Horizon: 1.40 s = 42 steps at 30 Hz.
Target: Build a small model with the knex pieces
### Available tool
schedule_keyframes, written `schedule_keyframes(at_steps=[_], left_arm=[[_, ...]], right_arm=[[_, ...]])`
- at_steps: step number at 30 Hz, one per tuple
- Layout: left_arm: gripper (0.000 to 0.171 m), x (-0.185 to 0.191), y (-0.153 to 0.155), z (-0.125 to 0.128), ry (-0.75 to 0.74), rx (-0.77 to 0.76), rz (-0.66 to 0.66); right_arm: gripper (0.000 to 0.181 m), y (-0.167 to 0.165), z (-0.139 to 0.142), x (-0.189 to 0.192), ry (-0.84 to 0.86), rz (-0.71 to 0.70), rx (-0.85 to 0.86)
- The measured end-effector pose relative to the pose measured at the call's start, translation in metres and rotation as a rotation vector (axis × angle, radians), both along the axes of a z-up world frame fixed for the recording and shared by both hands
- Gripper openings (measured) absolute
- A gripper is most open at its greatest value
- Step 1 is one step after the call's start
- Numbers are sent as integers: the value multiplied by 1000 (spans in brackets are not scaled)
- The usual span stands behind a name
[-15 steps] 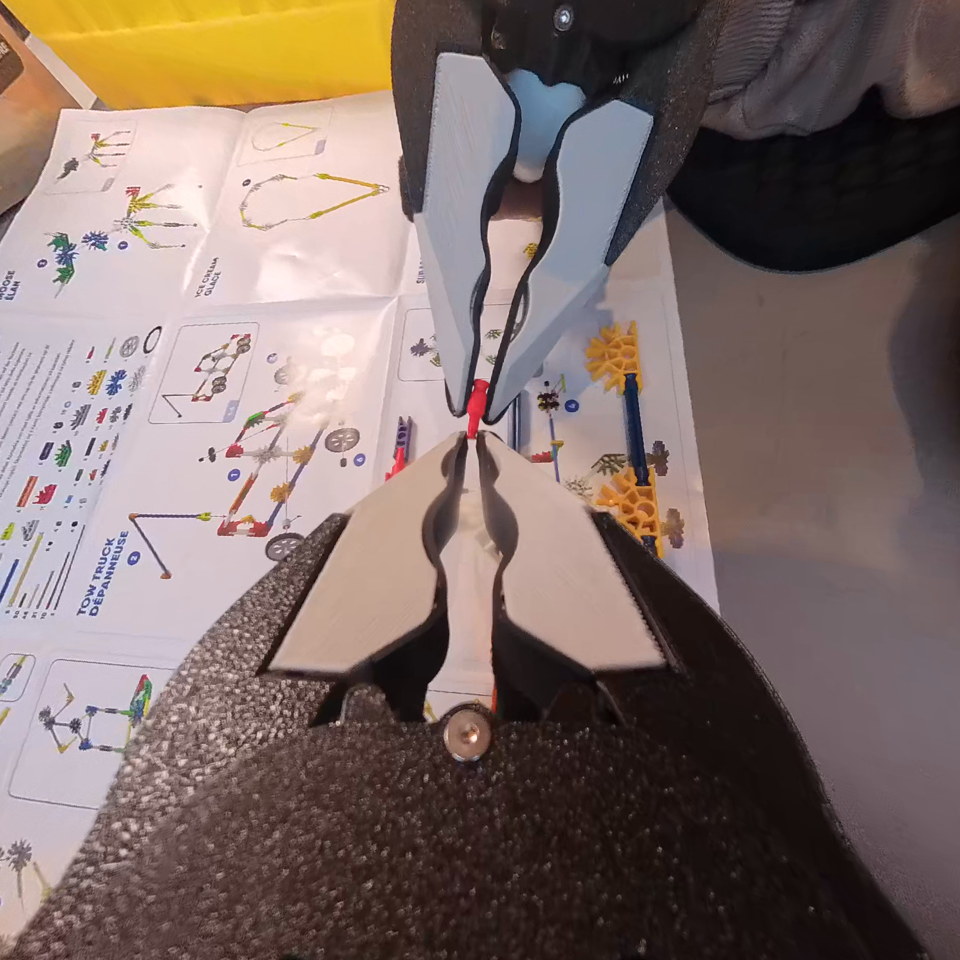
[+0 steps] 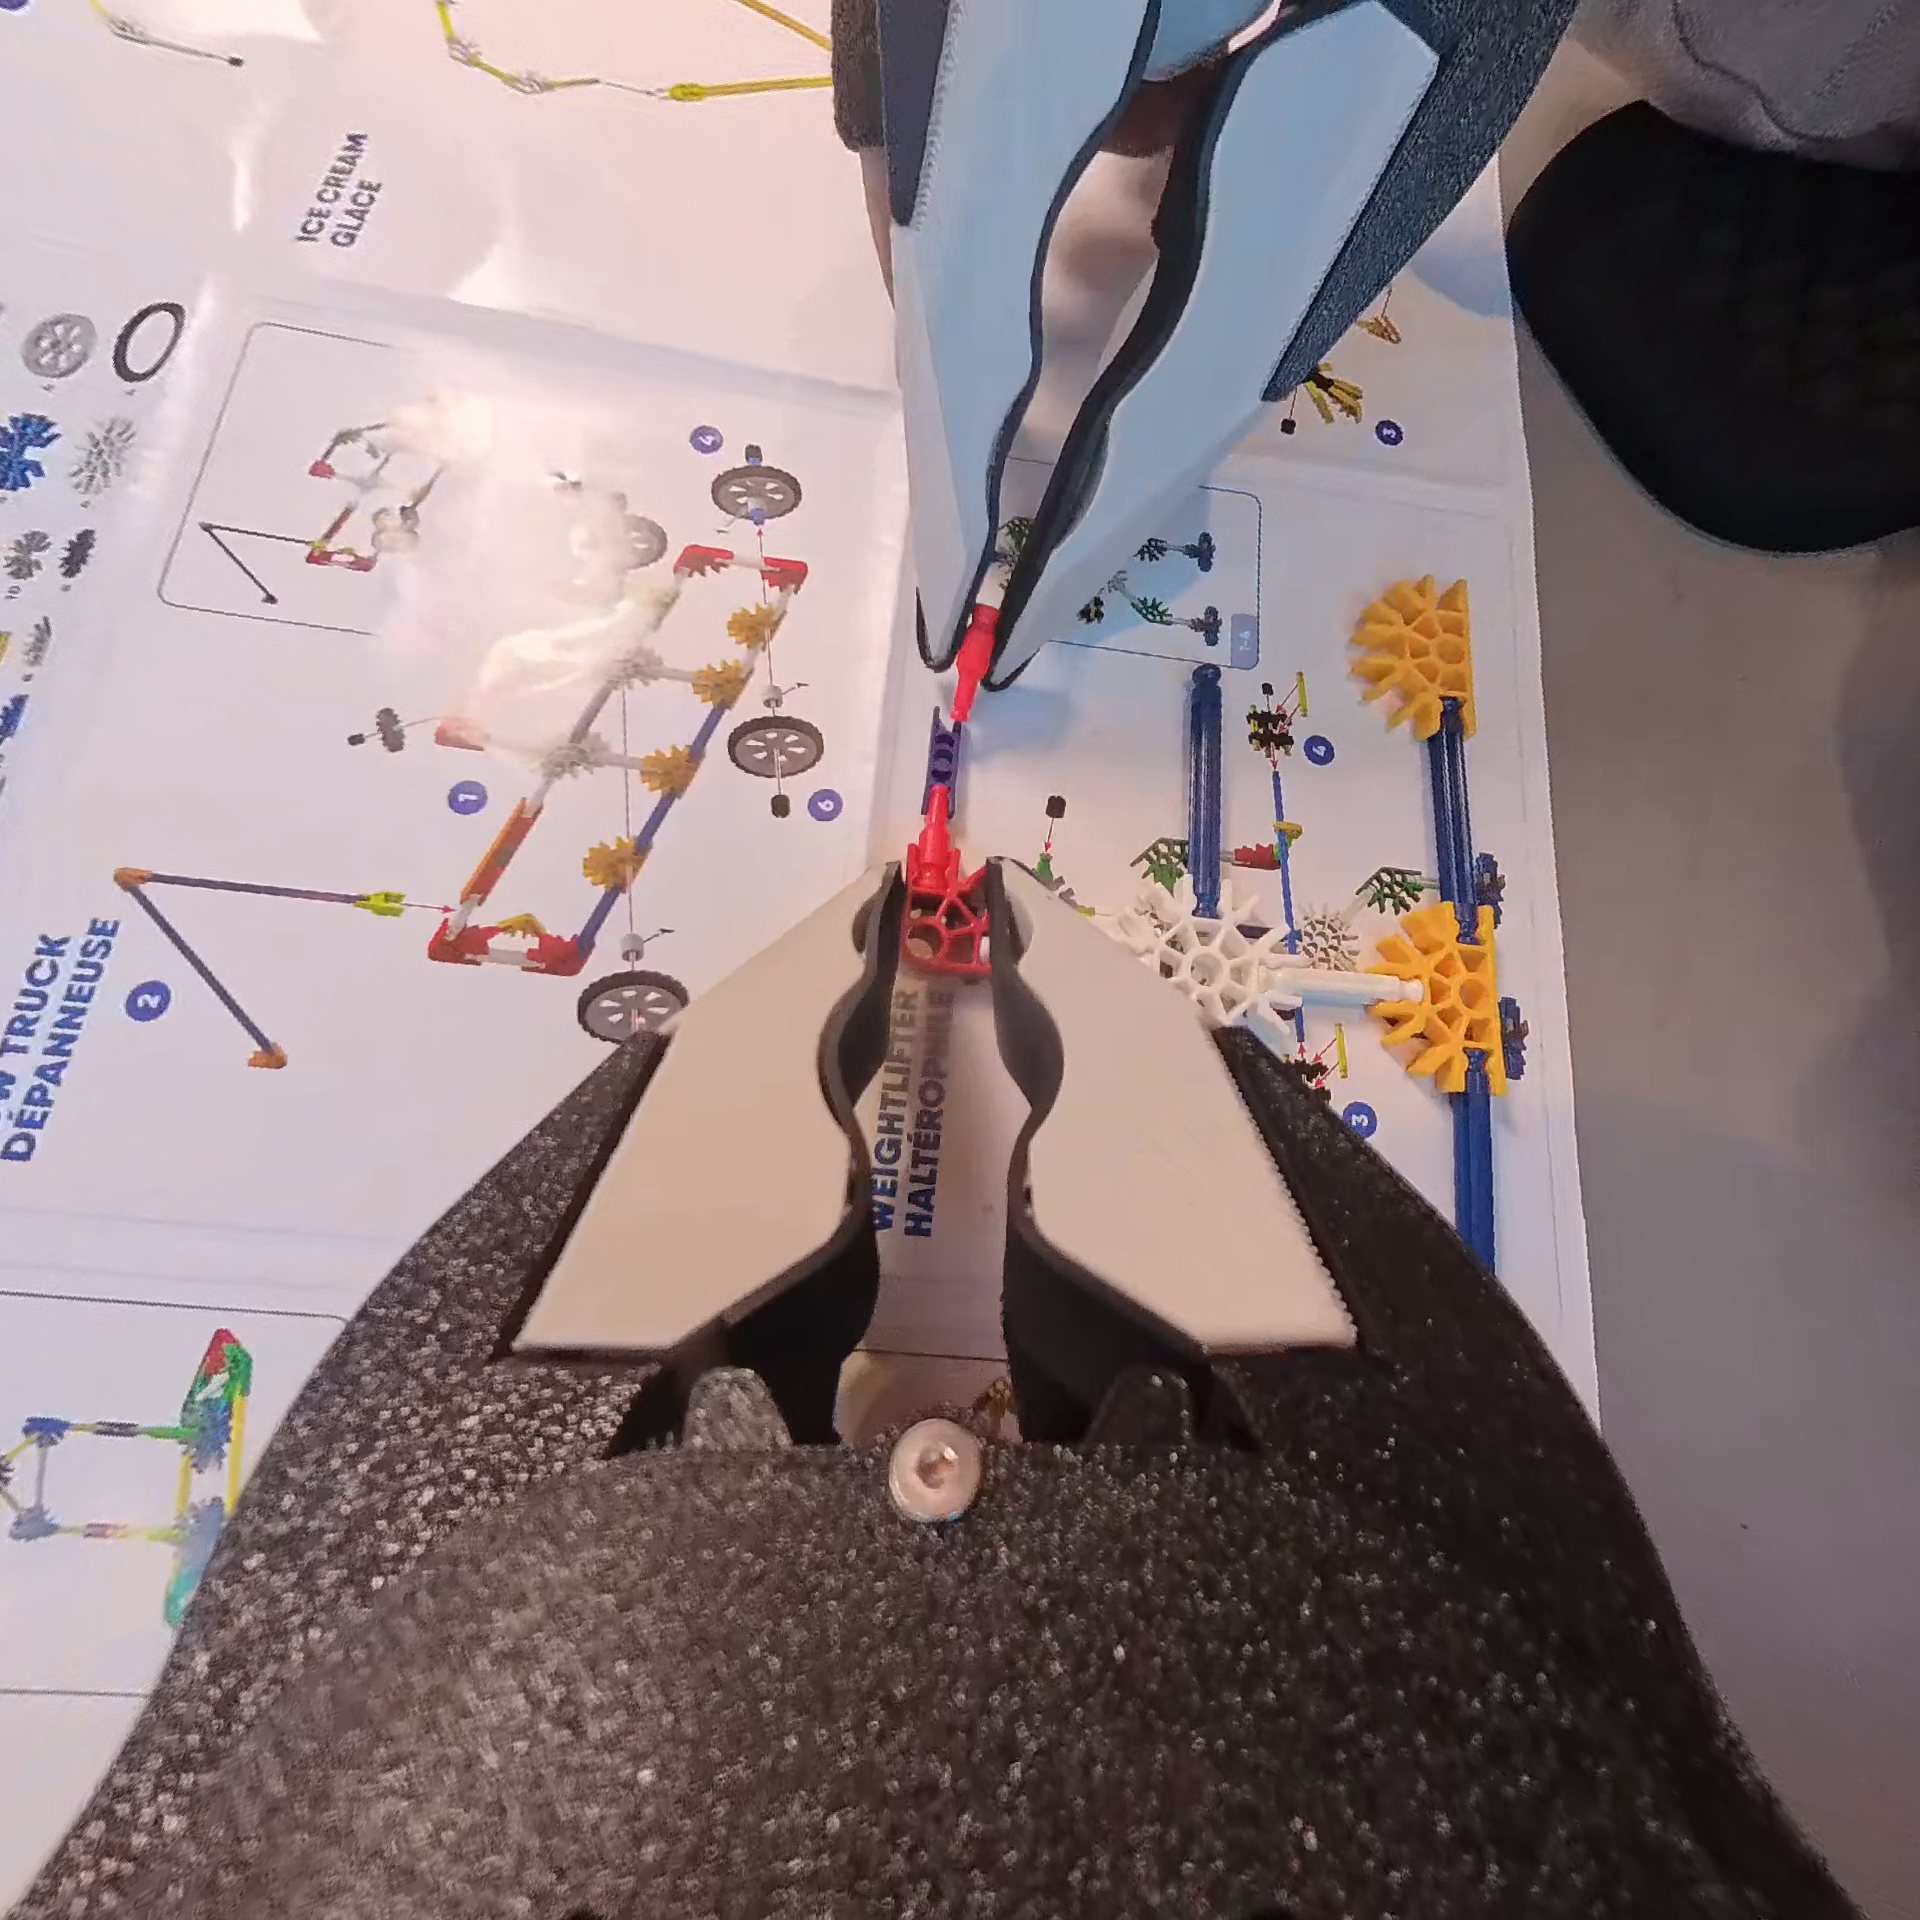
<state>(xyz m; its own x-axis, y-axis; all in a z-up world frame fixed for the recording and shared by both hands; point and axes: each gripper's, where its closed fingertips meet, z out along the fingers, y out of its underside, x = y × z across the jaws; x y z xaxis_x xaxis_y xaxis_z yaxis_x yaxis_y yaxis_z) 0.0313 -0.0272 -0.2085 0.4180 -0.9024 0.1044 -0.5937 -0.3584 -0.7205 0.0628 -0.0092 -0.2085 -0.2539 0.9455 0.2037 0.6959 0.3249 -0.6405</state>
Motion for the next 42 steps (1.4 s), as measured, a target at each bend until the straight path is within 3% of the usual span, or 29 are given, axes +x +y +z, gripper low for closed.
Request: schedule_keyframes(at_steps=[14, 42], left_arm=[[13, 1, -5, 0, -12, 0, -23], [13, 1, -4, 0, -15, 6, -15]], right_arm=[[5, 0, -1, -1, -123, 57, -19], [6, -1, -2, 3, -166, 129, -58]])
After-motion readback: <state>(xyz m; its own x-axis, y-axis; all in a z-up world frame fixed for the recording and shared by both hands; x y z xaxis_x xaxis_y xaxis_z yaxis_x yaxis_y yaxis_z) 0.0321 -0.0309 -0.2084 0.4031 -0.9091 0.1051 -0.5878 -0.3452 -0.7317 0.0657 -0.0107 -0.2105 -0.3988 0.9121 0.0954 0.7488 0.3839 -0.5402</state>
